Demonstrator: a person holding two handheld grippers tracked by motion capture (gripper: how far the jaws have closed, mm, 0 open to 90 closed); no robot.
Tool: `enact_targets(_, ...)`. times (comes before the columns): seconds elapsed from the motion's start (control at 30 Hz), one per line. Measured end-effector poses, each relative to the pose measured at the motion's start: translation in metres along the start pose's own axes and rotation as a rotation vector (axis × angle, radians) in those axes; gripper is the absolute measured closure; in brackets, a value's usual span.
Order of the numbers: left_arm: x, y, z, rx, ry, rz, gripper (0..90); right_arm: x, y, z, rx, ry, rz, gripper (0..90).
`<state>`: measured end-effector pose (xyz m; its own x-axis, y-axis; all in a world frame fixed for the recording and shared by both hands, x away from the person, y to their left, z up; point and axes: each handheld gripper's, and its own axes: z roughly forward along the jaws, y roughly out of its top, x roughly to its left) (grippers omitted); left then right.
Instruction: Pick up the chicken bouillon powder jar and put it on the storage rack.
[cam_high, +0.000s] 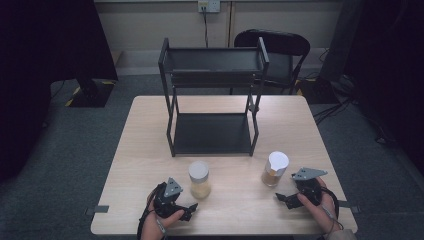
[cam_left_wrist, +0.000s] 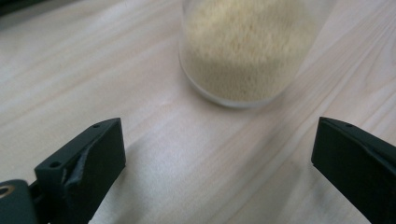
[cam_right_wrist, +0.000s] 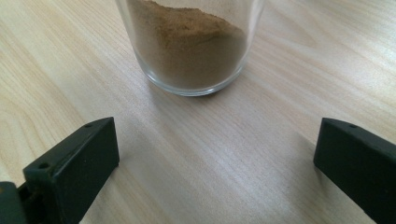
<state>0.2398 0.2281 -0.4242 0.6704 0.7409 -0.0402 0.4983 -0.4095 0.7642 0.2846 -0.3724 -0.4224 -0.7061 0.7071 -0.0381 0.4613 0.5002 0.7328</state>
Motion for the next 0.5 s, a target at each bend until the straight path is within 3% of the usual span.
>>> enact_targets(0.23,0.002,0.008,-0.002,-0.017,-0.018,-0.018,2.0,0.0,0.0,0.0,0.0,0.0,0.001,0.0)
enact_targets(0.5,0.004,0.018,-0.002,-0.07,-0.043,-0.032,2.0,0.0,0.0,0.0,0.0,0.0,0.001,0.0)
